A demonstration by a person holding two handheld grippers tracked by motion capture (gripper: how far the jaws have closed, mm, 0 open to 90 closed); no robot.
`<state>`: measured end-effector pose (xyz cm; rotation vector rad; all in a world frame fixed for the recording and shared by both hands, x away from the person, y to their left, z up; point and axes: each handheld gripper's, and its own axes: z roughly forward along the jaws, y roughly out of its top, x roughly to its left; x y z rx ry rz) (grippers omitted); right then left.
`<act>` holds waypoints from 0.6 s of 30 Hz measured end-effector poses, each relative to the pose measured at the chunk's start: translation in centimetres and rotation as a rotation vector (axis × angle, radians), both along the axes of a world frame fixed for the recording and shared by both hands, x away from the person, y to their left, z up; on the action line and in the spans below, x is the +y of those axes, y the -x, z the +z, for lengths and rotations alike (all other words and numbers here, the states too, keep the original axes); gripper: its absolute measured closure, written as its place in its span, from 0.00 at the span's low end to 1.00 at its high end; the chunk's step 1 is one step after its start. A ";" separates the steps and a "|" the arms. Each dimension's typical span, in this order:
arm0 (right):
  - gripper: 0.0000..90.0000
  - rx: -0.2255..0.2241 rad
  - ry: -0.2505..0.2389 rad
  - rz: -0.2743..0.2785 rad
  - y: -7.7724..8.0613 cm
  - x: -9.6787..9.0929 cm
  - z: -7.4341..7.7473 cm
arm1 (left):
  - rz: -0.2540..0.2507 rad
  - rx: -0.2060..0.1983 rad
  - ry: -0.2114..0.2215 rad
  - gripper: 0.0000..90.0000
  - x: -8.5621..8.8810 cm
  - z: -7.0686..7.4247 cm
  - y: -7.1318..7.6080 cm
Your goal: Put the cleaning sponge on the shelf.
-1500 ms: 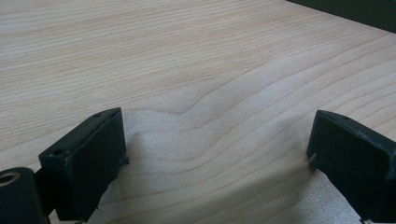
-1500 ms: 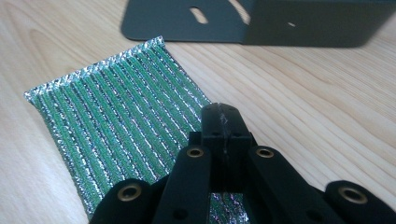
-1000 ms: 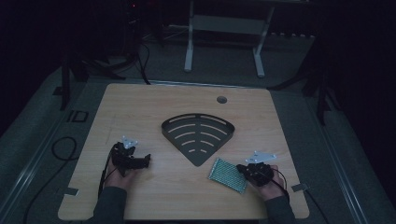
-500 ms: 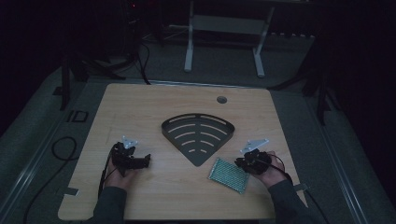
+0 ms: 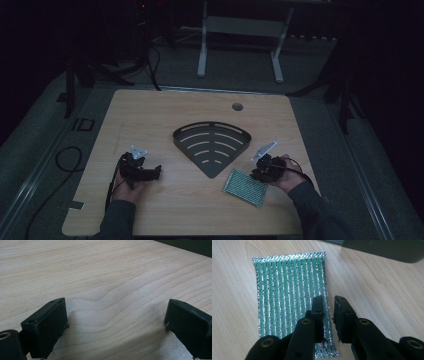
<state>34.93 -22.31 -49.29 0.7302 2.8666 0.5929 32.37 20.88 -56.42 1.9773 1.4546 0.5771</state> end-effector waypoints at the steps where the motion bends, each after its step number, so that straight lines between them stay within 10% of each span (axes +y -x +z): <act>1: 0.86 0.011 0.006 0.008 -0.1 0.1 0.0 | 0.000 0.000 0.000 0.05 0.0 0.0 0.0; 18: 0.77 0.109 0.103 0.121 -2.0 1.7 0.4 | 0.000 0.000 0.000 0.05 0.0 0.0 0.0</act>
